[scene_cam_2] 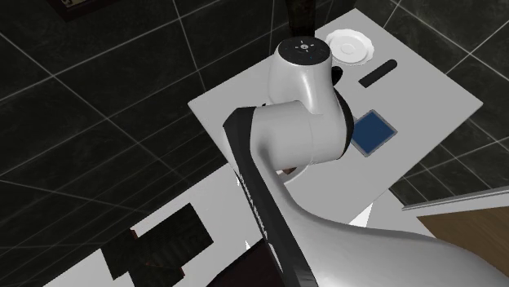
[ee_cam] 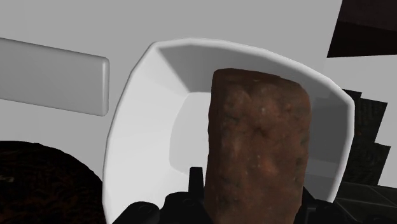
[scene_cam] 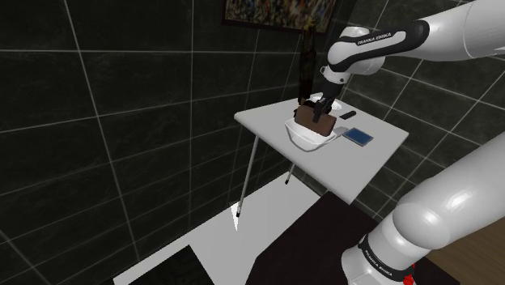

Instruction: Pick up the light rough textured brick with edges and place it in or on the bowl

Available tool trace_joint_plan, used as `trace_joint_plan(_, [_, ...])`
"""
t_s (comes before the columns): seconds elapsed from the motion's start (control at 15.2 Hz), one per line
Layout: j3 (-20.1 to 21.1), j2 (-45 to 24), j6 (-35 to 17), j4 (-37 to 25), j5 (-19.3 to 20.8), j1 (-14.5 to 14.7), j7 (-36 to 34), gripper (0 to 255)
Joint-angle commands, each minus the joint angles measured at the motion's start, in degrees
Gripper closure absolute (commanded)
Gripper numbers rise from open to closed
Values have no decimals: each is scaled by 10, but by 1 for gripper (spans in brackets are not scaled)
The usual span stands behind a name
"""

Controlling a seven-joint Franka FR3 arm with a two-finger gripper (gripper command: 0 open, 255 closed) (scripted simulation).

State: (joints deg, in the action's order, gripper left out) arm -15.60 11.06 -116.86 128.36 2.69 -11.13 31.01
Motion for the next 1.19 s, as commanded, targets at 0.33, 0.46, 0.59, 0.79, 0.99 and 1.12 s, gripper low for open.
trace_joint_plan(0.33, [0, 0, -2, 1, 0, 0, 0, 0])
trace_joint_plan(0.46, [0, 0, -2, 1, 0, 0, 0, 0])
trace_joint_plan(0.59, [0, 0, -2, 1, 0, 0, 0, 0])
trace_joint_plan(0.79, [2, 11, 38, -28, 2, 0, -2, 0])
trace_joint_plan(0.99, [4, 18, 72, -56, 3, 0, -3, 0])
trace_joint_plan(1.12, [4, 18, 72, -56, 3, 0, -3, 0])
